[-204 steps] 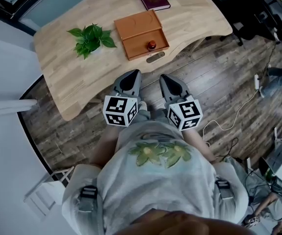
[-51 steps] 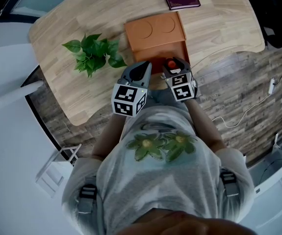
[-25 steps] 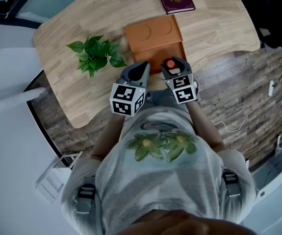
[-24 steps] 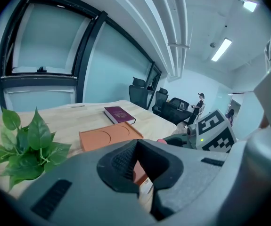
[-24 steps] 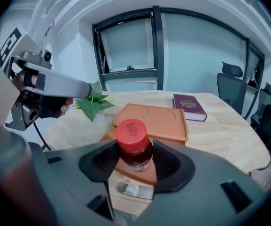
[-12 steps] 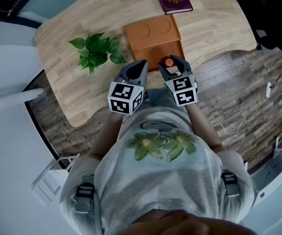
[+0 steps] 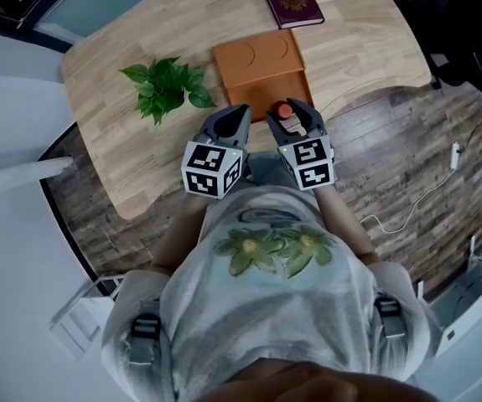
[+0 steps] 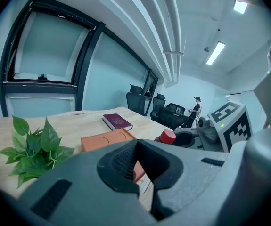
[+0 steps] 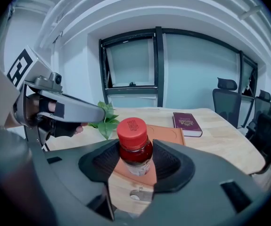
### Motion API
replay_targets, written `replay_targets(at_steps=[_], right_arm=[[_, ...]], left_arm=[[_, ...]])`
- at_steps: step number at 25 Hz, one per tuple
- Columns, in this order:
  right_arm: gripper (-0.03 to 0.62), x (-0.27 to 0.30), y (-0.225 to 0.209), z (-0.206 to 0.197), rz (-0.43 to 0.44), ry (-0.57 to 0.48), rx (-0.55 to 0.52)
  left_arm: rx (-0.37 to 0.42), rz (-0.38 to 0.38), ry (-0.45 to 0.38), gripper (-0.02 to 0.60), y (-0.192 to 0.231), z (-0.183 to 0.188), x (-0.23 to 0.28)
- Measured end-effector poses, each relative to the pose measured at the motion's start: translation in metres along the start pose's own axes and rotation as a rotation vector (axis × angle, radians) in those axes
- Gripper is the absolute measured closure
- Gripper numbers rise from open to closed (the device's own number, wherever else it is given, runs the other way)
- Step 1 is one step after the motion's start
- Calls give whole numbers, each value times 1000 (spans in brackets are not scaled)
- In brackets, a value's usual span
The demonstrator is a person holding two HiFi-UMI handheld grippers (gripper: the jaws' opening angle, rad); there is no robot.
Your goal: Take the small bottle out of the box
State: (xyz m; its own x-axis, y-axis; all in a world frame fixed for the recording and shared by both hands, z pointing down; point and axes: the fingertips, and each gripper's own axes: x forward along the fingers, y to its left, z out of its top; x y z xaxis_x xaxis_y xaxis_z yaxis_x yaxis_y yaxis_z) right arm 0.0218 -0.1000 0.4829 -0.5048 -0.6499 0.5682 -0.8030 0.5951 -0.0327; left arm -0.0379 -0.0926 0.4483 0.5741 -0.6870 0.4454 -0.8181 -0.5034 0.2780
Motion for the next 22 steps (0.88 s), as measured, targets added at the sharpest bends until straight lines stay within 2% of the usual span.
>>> replay_targets(at_steps=[22], right_arm=[[378,-67,32,40,-1,-151,-33]], left_arm=[[-13,2,-36,574,-19,-12,-39]])
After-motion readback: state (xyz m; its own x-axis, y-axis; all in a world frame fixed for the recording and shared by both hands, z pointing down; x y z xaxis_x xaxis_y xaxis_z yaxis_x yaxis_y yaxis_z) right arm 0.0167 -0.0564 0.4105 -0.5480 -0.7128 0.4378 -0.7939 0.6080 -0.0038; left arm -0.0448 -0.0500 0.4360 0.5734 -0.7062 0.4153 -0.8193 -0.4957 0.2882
